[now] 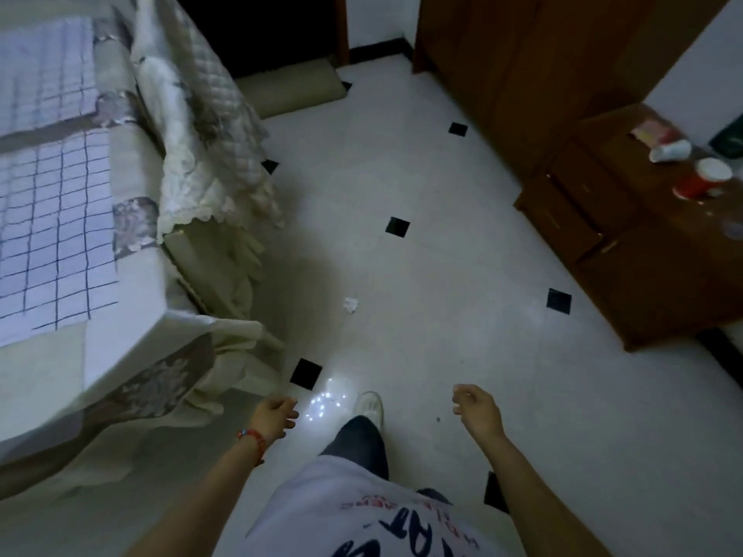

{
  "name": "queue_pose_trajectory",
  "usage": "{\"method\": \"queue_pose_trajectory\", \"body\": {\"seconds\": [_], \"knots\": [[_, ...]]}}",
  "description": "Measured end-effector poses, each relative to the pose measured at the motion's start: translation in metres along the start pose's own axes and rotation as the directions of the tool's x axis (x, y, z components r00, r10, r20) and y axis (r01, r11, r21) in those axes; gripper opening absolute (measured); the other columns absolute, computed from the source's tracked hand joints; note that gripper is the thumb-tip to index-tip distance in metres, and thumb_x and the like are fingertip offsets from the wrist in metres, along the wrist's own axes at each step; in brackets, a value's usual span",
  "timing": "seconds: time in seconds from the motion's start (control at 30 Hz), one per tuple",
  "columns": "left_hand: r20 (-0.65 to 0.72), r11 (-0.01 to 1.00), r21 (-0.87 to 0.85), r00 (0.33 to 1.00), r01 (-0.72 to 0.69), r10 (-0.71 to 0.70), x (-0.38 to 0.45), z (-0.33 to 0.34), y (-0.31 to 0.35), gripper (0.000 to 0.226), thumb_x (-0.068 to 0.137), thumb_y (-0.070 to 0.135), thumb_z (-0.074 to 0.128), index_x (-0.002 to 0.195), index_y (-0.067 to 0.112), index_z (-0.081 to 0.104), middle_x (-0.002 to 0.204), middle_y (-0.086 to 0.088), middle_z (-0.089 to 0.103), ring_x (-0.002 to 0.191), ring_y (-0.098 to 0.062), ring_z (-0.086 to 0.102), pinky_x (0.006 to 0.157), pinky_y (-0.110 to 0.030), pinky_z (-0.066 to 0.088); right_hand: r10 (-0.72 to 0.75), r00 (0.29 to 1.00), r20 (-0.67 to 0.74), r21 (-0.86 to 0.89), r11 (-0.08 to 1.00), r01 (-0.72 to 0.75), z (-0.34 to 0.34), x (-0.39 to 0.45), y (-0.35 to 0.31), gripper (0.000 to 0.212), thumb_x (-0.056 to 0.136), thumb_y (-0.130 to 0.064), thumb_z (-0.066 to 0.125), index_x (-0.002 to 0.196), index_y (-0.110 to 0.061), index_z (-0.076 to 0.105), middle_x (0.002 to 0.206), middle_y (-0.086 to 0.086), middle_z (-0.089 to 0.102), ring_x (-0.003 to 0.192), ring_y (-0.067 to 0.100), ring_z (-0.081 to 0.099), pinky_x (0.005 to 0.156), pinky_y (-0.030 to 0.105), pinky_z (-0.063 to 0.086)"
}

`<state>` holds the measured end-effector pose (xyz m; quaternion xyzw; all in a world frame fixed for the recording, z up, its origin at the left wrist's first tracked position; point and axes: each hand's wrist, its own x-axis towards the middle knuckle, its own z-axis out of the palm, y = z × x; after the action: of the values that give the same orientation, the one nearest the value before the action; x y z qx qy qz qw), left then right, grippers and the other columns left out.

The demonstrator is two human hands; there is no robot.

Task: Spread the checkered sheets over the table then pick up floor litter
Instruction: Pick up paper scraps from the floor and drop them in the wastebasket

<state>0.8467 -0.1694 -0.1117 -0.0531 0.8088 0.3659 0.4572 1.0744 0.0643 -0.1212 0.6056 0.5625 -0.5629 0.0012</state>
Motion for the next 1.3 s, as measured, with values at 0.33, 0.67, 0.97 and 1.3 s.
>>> {"method": "queue_pose_trajectory", "body": {"seconds": [0.33,0.67,0.97,1.3], "knots": [[-0.032,0.999,-0.028,0.999,-0.033,0.032,0.109,0.009,0.176,0.022,0.094,0.015,0.045,0.097,-0.001,0.061,0.083,-0.012,0.059,0.061,-0.015,0.051,0.054,-0.025,0.038,0.022,1.000,0.023,-0.074,0.997,-0.020,-0.022,0.111,-0.115,0.031,0.095,-0.019,0.049,0.119,0.000,0.057,0.113,0.016,0.061,0.089,0.024,0.058,0.080,0.029,0.042],[-0.156,0.976,-0.202,0.982,0.076,-0.109,0.163,0.031,0.249,0.023,0.094,0.018,0.047,0.094,-0.001,0.060,0.082,-0.011,0.059,0.062,-0.015,0.051,0.054,-0.023,0.039,0.003,0.958,0.286,-0.328,0.940,0.095,-0.016,0.253,-0.245,0.030,0.095,-0.020,0.047,0.118,-0.003,0.057,0.118,0.018,0.062,0.091,0.024,0.058,0.081,0.029,0.043],[-0.165,0.912,-0.340,0.941,0.228,-0.297,0.190,0.064,0.255,0.022,0.093,0.018,0.048,0.098,0.001,0.061,0.089,-0.013,0.059,0.069,-0.018,0.053,0.060,-0.025,0.040,-0.009,0.876,0.482,-0.524,0.798,0.297,0.038,0.345,-0.323,0.031,0.095,-0.021,0.049,0.118,-0.004,0.059,0.122,0.017,0.061,0.109,0.033,0.058,0.097,0.036,0.044],[-0.093,0.922,-0.234,0.937,0.309,-0.338,0.321,0.109,0.209,0.024,0.093,0.013,0.046,0.106,0.001,0.062,0.091,-0.008,0.060,0.076,-0.018,0.055,0.066,-0.021,0.044,0.099,0.901,0.423,-0.571,0.801,0.180,0.118,0.439,-0.249,0.028,0.093,-0.020,0.050,0.110,-0.002,0.062,0.115,0.018,0.065,0.104,0.035,0.062,0.095,0.039,0.047]]}}
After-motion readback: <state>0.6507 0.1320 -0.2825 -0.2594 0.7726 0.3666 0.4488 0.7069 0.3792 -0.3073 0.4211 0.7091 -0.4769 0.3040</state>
